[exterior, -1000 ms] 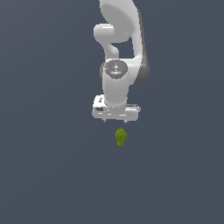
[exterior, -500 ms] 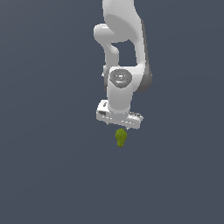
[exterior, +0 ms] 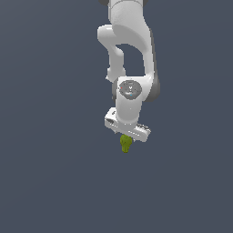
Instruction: Pick up the object and move it to a goal position.
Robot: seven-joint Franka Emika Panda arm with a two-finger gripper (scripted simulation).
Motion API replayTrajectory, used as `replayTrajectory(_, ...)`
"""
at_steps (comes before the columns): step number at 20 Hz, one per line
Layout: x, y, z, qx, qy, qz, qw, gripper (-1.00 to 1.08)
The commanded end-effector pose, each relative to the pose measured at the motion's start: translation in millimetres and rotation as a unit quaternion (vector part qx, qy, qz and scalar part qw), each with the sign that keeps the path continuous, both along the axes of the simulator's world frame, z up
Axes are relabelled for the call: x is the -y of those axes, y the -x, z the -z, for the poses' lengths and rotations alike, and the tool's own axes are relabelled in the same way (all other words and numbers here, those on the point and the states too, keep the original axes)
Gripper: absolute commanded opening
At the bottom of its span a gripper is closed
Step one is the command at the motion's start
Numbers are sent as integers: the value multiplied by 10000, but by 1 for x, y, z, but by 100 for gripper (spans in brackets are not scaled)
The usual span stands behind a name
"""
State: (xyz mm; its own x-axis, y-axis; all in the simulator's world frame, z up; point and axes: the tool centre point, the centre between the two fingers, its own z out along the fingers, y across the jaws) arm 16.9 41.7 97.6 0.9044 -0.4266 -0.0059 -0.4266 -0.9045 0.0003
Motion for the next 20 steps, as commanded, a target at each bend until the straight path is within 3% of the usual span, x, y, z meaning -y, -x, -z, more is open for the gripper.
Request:
replayTrajectory(1, -2, -2, 3, 15, 6, 132, 9999, 100)
replayTrajectory(11, -4, -3, 10, 23, 11, 223, 9997, 100)
replayTrajectory(20, -4, -2, 50, 26, 12, 241, 9997, 100)
